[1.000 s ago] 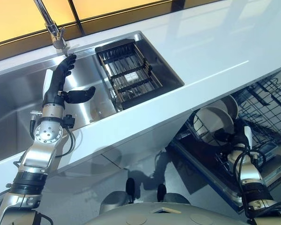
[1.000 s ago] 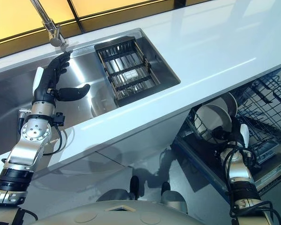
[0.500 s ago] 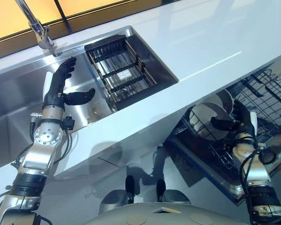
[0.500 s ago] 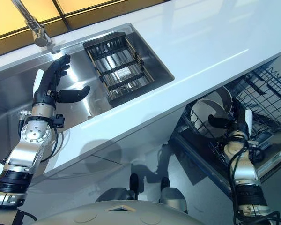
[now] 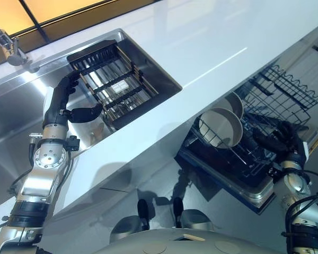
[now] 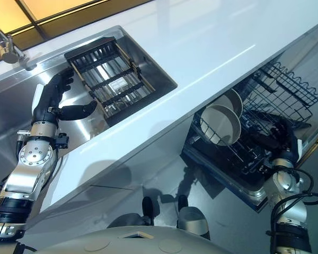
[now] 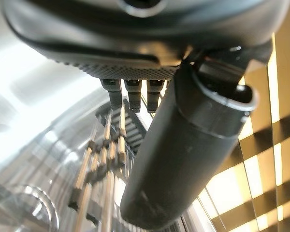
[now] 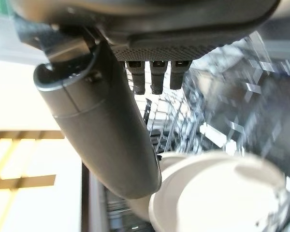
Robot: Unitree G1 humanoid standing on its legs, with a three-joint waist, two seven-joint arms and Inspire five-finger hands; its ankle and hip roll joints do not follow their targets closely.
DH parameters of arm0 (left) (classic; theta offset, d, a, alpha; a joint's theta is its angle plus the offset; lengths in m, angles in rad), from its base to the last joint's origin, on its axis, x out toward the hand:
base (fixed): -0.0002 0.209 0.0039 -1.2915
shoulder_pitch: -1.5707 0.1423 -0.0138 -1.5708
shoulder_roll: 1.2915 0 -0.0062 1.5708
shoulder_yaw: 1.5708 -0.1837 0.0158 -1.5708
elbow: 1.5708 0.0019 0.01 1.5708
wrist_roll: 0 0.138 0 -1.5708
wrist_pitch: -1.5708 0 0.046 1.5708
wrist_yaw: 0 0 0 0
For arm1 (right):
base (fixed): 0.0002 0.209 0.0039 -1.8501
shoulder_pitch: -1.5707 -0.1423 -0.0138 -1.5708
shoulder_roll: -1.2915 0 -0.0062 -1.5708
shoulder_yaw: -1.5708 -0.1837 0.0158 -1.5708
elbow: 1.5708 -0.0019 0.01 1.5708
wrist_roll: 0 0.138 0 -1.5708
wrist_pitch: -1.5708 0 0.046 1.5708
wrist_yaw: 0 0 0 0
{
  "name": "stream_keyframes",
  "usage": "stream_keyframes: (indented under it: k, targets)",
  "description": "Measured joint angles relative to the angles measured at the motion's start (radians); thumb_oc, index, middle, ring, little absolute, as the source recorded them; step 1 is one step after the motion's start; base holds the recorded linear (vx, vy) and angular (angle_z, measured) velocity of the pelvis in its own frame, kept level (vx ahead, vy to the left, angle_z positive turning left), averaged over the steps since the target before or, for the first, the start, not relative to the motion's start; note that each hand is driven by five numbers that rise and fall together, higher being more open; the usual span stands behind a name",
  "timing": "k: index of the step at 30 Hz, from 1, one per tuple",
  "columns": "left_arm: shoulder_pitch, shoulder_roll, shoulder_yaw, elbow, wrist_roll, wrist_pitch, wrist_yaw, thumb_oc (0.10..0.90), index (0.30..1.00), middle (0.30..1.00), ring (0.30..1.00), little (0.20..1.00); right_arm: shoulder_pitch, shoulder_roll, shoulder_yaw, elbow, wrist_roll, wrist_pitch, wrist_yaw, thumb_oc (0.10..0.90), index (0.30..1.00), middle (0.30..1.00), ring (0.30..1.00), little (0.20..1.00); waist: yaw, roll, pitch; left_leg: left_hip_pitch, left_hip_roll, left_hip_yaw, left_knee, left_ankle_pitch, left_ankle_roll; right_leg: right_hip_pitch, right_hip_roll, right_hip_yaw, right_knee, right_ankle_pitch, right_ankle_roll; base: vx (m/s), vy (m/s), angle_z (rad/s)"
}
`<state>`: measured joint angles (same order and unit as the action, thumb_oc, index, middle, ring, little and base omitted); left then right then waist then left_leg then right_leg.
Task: Pick up plates and place into dishwasher.
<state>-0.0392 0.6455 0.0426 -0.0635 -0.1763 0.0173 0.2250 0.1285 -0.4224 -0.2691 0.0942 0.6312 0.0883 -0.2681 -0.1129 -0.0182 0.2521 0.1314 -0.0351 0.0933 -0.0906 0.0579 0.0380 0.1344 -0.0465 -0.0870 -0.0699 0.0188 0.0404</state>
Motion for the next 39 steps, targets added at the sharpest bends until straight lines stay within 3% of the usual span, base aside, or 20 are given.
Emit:
stream_keyframes:
  k: [9, 13, 19, 28, 34, 39]
  targets:
    - [-0.001, 0.000, -0.003, 0.005, 0.000, 0.000, 0.028, 0.800, 0.900, 0.900, 0.900, 0.900, -0.030, 0.077, 0.011, 0.166, 0.160, -0.116, -0.118, 0.800, 0.900, 0.900, 0.900, 0.900, 0.015, 0.008, -0.001, -0.001, -0.001, -0.001, 0.001, 0.000, -0.001, -0.001, -0.001, -0.003, 0.000, 0.000, 0.000, 0.00, 0.000, 0.00]
    - [-0.003, 0.000, -0.006, 0.005, 0.000, 0.000, 0.039, 0.800, 0.900, 0.900, 0.900, 0.900, -0.034, 0.083, 0.041, 0.282, 0.166, -0.122, -0.141, 0.800, 0.900, 0.900, 0.900, 0.900, 0.027, 0.019, -0.005, -0.001, -0.001, -0.009, 0.001, 0.000, -0.001, 0.004, -0.002, -0.008, -0.003, 0.000, 0.000, 0.00, -0.004, 0.04]
    - [-0.017, 0.001, -0.010, 0.005, -0.001, 0.002, 0.045, 0.800, 0.900, 0.900, 0.900, 0.900, -0.103, 0.079, 0.048, 0.416, 0.185, -0.200, -0.206, 0.800, 0.900, 0.900, 0.900, 0.900, 0.040, 0.032, -0.014, 0.003, -0.004, -0.035, 0.001, 0.003, -0.001, 0.024, -0.007, -0.034, -0.015, 0.000, -0.001, 0.01, -0.002, 0.13]
    - [-0.017, 0.001, -0.010, 0.005, -0.008, 0.003, 0.056, 0.800, 0.900, 0.900, 0.900, 0.900, -0.137, 0.099, 0.048, 0.483, 0.194, -0.316, -0.352, 0.800, 0.900, 0.900, 0.900, 0.900, 0.067, 0.060, -0.031, -0.001, -0.011, -0.061, 0.001, 0.008, 0.002, 0.032, -0.009, -0.055, -0.016, -0.001, 0.000, 0.01, 0.028, 0.09]
    - [-0.016, 0.001, -0.010, 0.006, -0.020, 0.004, 0.056, 0.800, 0.900, 0.900, 0.900, 0.900, -0.139, 0.105, 0.044, 0.525, 0.265, -0.381, -0.328, 0.800, 0.900, 0.900, 0.900, 0.900, 0.082, 0.061, -0.032, -0.002, -0.017, -0.071, 0.001, 0.011, 0.005, 0.034, -0.013, -0.060, -0.016, -0.002, 0.001, 0.01, 0.011, 0.04]
    - [-0.012, 0.001, -0.010, 0.006, -0.020, 0.009, 0.056, 0.800, 0.900, 0.900, 0.900, 0.900, -0.121, 0.108, 0.028, 0.526, 0.525, -0.439, -0.175, 0.800, 0.900, 0.900, 0.900, 0.900, 0.083, 0.058, -0.034, -0.002, -0.017, -0.076, 0.001, 0.015, 0.005, 0.037, -0.012, -0.062, -0.016, -0.001, 0.001, 0.00, 0.001, 0.01]
